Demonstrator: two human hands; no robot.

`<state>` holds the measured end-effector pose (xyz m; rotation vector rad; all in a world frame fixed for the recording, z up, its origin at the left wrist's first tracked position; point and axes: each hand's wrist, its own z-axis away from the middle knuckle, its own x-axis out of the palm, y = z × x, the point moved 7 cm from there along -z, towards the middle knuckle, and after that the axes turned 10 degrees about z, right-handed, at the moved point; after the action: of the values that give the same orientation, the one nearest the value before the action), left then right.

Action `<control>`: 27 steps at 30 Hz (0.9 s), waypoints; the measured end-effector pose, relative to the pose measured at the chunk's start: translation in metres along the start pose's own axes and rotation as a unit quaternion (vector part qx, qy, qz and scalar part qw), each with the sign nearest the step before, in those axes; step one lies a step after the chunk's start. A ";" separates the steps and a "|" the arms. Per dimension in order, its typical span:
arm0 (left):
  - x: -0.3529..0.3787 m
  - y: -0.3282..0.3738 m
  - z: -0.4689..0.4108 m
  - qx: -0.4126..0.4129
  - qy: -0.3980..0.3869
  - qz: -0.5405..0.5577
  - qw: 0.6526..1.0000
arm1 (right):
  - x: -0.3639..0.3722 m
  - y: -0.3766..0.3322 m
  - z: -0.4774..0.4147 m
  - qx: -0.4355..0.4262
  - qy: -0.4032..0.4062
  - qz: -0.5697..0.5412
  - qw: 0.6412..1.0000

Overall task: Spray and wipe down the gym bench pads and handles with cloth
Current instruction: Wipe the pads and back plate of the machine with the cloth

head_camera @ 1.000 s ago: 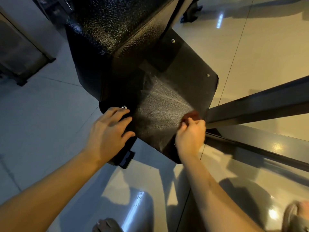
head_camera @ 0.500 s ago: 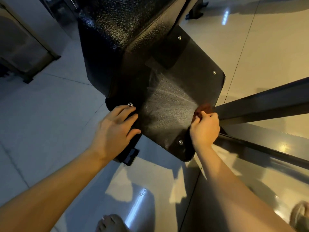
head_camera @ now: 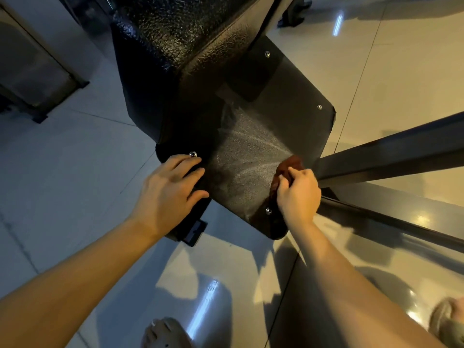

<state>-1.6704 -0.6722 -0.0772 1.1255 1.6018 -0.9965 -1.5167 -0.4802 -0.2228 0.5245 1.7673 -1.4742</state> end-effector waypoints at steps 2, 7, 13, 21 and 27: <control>0.001 0.000 0.001 0.003 0.001 0.003 1.000 | -0.005 -0.013 0.009 0.007 0.002 -0.008 1.000; 0.004 -0.002 -0.001 0.000 -0.010 -0.014 1.000 | -0.004 -0.092 0.074 -0.220 -0.008 -0.110 0.969; 0.001 0.001 -0.001 0.006 0.000 -0.008 1.000 | 0.004 -0.016 0.007 -0.119 0.053 -0.064 0.989; -0.001 0.000 -0.002 -0.003 -0.005 -0.008 1.000 | -0.009 -0.113 0.039 -0.109 0.034 -0.145 0.983; 0.000 0.000 0.001 0.018 0.016 -0.007 1.000 | -0.004 -0.086 0.027 -0.205 0.058 -0.117 0.970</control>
<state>-1.6701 -0.6736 -0.0775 1.1608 1.6249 -1.0247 -1.5689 -0.5268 -0.1657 0.1949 2.2147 -1.1958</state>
